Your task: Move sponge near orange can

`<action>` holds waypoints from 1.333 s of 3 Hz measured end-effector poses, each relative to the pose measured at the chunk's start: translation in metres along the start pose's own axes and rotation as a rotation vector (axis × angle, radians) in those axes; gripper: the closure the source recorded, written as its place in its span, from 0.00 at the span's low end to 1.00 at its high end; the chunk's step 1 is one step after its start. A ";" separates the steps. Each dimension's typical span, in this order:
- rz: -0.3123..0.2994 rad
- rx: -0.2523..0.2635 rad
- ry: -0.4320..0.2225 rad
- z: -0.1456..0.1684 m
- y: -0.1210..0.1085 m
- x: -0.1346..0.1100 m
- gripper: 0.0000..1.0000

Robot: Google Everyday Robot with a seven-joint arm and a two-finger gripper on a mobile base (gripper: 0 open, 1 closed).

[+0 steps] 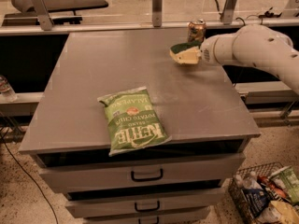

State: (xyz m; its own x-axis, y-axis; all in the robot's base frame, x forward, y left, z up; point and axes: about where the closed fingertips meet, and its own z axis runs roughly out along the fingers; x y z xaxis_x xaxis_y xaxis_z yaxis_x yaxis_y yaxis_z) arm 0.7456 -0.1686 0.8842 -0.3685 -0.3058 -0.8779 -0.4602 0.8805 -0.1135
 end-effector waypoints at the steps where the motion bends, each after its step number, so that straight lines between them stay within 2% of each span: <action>1: 0.005 0.039 0.019 0.000 -0.025 0.010 1.00; 2: 0.016 0.032 0.040 0.003 -0.045 0.030 0.75; 4: -0.024 -0.022 0.026 0.015 -0.053 0.036 0.29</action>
Offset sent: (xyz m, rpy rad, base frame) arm 0.0141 -0.0726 -0.0325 -0.0229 0.0443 -0.0474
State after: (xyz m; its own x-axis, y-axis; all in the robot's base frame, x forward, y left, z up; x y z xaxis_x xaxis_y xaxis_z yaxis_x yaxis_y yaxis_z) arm 0.7687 -0.2208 0.8517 -0.3776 -0.3364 -0.8627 -0.4865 0.8648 -0.1243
